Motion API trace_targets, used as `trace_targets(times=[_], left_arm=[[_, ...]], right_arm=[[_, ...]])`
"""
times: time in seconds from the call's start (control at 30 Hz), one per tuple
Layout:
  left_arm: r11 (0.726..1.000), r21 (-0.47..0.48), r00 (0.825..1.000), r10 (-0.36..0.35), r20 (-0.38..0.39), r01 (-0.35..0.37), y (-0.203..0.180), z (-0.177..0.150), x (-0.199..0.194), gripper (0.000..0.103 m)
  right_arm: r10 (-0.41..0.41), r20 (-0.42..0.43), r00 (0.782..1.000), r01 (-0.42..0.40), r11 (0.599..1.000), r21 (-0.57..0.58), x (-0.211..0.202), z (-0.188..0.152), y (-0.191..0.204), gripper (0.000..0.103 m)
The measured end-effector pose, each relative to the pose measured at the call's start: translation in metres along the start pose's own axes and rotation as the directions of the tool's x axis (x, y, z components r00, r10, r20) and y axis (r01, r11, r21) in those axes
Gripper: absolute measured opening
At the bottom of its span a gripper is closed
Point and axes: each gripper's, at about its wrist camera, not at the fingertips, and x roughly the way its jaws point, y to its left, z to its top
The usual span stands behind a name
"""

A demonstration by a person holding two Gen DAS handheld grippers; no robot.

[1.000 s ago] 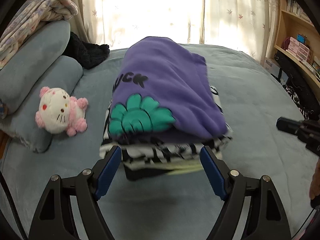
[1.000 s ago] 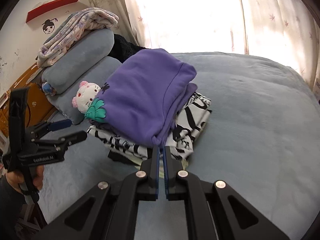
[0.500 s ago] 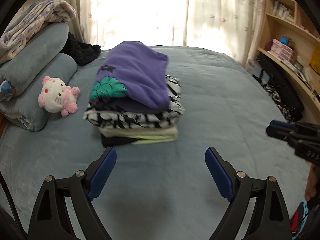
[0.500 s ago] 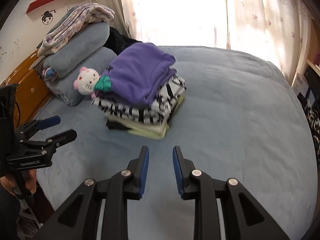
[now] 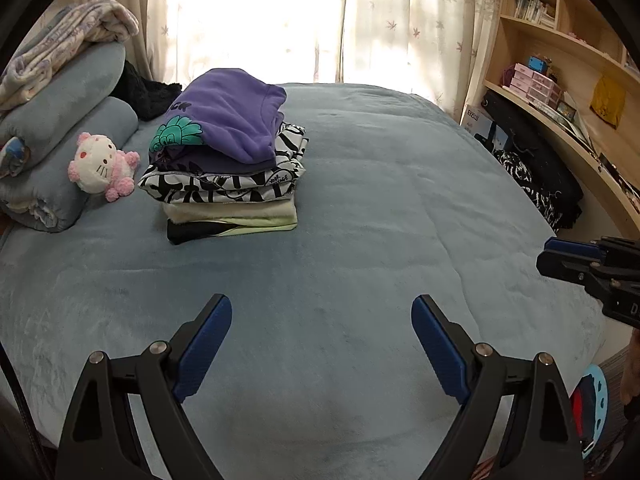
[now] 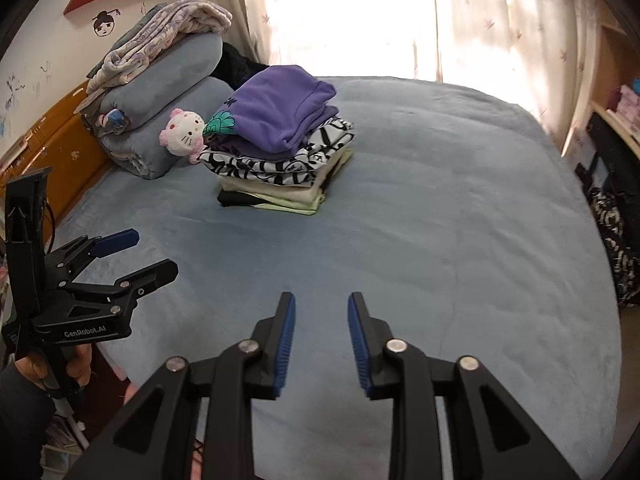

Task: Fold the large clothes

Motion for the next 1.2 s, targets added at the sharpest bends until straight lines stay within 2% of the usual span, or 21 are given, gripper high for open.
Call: trace_targets(times=[0.07, 0.13, 0.27, 0.37, 0.43, 0.67, 0.8, 0.9, 1.2], left_arm=[[1.0, -0.011, 1.0, 0.01, 0.013, -0.009, -0.006, -0.008, -0.006, 0.092], [0.999, -0.027, 0.999, 0.033, 0.024, -0.033, -0.012, -0.016, -0.008, 0.099], [0.995, -0.041, 0.993, 0.098, 0.063, -0.095, -0.026, -0.038, -0.011, 0.102], [0.992, -0.053, 0.992, 0.116, 0.039, -0.114, -0.034, -0.053, -0.004, 0.102], [0.99, -0.063, 0.991, 0.128, 0.024, -0.127, -0.039, -0.065, 0.002, 0.102], [0.983, -0.077, 0.986, 0.163, -0.023, -0.164, -0.048, -0.091, 0.018, 0.102], [0.984, -0.086, 0.988, 0.151, -0.046, -0.154, -0.052, -0.096, 0.021, 0.102], [0.982, -0.078, 0.985, 0.171, -0.038, -0.174, -0.055, -0.098, 0.018, 0.102], [0.983, -0.087, 0.986, 0.159, -0.05, -0.163, -0.055, -0.099, 0.015, 0.102]], right_arm=[[-0.031, 0.027, 0.999, 0.032, 0.999, -0.018, -0.004, -0.013, 0.005, 0.048], [-0.054, 0.046, 0.997, 0.055, 0.998, -0.019, -0.004, -0.024, 0.008, 0.05], [-0.065, 0.07, 0.995, 0.064, 0.998, 0.021, 0.003, -0.049, 0.009, 0.051], [-0.077, 0.072, 0.994, 0.071, 0.994, 0.085, 0.016, -0.069, 0.004, 0.061], [-0.081, 0.072, 0.994, 0.071, 0.989, 0.13, 0.023, -0.081, -0.001, 0.064], [-0.049, 0.032, 0.998, 0.039, 0.965, 0.258, 0.04, -0.116, -0.014, 0.066], [-0.06, 0.029, 0.998, 0.05, 0.964, 0.263, 0.041, -0.124, -0.013, 0.071], [-0.071, 0.036, 0.997, 0.059, 0.963, 0.263, 0.038, -0.126, -0.013, 0.071], [-0.078, 0.058, 0.995, 0.061, 0.966, 0.25, 0.029, -0.127, -0.013, 0.071]])
